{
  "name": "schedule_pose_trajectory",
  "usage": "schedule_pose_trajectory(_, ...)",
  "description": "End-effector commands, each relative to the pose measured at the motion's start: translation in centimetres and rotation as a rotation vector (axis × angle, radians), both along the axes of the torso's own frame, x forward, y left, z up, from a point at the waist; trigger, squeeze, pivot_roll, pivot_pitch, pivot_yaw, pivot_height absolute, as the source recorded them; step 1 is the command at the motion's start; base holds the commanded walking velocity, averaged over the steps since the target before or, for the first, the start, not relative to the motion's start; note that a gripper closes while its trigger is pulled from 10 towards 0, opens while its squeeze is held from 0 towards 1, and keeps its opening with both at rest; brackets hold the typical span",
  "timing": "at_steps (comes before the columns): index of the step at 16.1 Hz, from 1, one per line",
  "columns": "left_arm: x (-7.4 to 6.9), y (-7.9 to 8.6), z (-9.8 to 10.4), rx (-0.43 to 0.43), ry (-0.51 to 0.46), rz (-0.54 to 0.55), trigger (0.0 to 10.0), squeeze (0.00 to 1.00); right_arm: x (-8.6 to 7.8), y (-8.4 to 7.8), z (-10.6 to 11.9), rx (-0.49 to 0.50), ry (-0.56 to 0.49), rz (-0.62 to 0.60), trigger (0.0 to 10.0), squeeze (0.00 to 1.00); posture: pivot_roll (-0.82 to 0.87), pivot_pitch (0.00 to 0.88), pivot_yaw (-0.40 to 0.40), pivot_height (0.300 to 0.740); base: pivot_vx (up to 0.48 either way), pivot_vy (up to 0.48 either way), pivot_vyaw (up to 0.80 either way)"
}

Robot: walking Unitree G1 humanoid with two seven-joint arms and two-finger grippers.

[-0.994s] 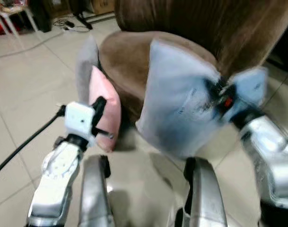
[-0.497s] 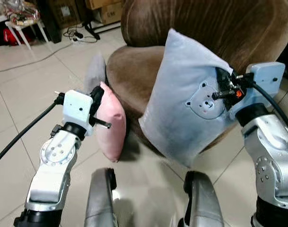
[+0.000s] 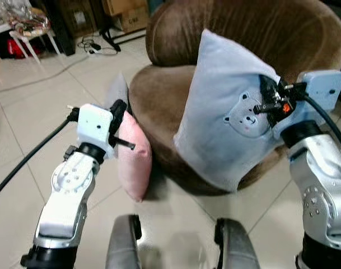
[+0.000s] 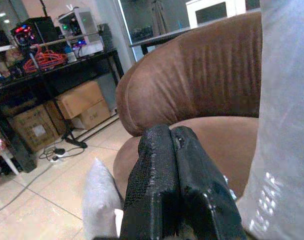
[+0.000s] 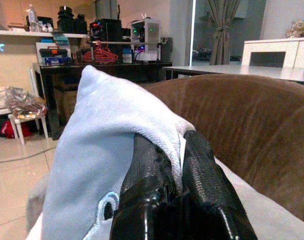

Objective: Move the pillow to the sofa from floor

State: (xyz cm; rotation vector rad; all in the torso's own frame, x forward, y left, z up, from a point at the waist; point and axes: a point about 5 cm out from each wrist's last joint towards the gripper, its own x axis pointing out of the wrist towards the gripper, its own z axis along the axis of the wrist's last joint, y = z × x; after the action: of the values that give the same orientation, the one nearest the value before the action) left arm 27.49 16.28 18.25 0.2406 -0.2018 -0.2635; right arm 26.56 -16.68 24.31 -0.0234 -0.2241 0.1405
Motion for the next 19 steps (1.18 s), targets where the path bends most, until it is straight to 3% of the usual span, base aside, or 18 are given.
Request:
schedule_pose_trajectory(1, 0.0, 0.1, -0.2, 0.016, 0.009, 0.009, 10.0, 0.0, -0.5, 0.4, 1.5, 0.006, -0.078, 0.017, 10.0, 0.0, -0.11, 0.0, 0.071, 0.656, 0.0, 0.0, 0.0)
schedule_pose_trajectory(9, 0.2, 0.1, -0.4, 0.03, 0.024, -0.002, 10.0, 0.0, -0.6, 0.3, 0.9, 0.043, -0.06, -0.006, 10.0, 0.0, -0.1, 0.0, 0.089, 0.736, 0.0, 0.0, 0.0)
schedule_pose_trajectory(10, 0.2, 0.1, -0.5, 0.031, 0.027, -0.001, 10.0, 0.0, -0.5, 0.0, 0.7, 0.093, -0.055, -0.038, 10.0, 0.0, -0.1, 0.0, 0.088, 0.74, 0.0, 0.0, 0.0)
schedule_pose_trajectory(13, -0.2, 0.7, -1.5, 0.023, 0.054, 0.028, 10.0, 0.0, -0.1, -0.3, -2.8, 0.088, 0.103, -0.078, 10.0, 0.0, -0.11, 0.0, 0.093, 0.74, 0.0, 0.0, 0.0)
schedule_pose_trajectory(15, -0.3, 0.9, -1.9, 0.022, 0.062, 0.043, 10.0, 0.0, -0.8, -0.3, -5.3, 0.069, 0.188, -0.097, 10.0, 0.0, -0.12, 0.0, 0.098, 0.74, 0.0, 0.0, 0.0)
schedule_pose_trajectory(19, 0.0, 1.3, -2.4, 0.055, 0.066, 0.063, 10.0, 0.0, -1.1, -0.3, -6.9, 0.105, 0.219, -0.219, 10.0, 0.0, -0.13, 0.0, 0.096, 0.74, 0.0, 0.0, 0.0)
